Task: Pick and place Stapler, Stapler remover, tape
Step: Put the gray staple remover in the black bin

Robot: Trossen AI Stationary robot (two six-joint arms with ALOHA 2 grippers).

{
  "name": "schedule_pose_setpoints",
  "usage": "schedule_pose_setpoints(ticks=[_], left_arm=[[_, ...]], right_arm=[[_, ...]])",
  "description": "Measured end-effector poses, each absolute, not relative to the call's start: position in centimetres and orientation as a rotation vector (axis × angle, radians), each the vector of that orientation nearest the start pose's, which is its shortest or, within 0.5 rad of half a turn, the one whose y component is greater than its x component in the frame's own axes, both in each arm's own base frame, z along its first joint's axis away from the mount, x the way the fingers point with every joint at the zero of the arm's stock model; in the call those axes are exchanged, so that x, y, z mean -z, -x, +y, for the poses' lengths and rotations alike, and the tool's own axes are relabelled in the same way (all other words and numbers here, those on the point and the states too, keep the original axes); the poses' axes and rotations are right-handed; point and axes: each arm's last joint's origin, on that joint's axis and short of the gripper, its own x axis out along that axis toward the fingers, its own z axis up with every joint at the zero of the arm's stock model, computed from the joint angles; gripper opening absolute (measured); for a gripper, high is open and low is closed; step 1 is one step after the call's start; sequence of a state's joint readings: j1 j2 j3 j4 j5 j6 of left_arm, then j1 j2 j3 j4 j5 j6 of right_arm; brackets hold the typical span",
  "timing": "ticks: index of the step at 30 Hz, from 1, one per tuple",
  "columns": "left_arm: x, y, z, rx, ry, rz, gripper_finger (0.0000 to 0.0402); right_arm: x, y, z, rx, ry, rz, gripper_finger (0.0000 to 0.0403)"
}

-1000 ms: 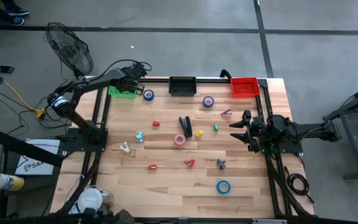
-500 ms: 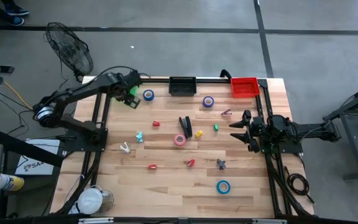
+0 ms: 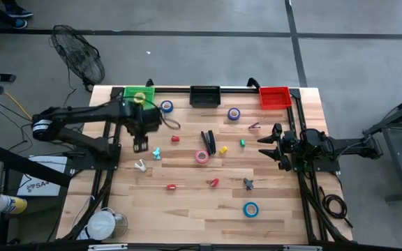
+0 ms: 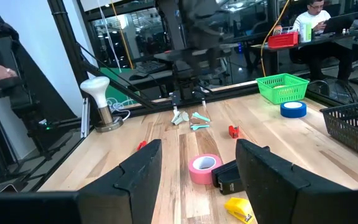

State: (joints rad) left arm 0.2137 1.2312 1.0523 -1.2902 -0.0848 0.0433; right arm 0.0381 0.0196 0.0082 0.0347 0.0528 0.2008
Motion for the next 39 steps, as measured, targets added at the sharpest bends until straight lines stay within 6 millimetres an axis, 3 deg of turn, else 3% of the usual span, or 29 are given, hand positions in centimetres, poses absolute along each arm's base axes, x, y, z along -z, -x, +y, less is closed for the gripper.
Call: schedule_pose_setpoints(ticks=[7, 15, 24, 29, 39], left_arm=[[-27.2, -19.3, 1.6, 0.009, -0.163, 1.478, 0.0177], [-26.6, -19.7, -0.5, 0.099, -0.192, 1.521, 0.0181], [-25.7, -19.9, -2.2, 0.166, -0.221, 1.581, 0.0271], [-23.0, -19.5, -2.7, 0.245, -0.266, 1.615, 0.0306], [-20.6, -20.6, -4.3, 0.327, -0.313, 1.662, 0.031]], right_arm=[[-16.8, -9.8, 0.2, 0.012, -0.202, -0.025, 0.0197], [-16.8, -9.8, 0.2, 0.012, -0.202, -0.025, 0.0197], [-16.8, -9.8, 0.2, 0.012, -0.202, -0.023, 0.0197], [-16.8, -9.9, 0.2, 0.012, -0.202, -0.019, 0.0197], [-16.8, -9.9, 0.2, 0.013, -0.202, -0.018, 0.0197]])
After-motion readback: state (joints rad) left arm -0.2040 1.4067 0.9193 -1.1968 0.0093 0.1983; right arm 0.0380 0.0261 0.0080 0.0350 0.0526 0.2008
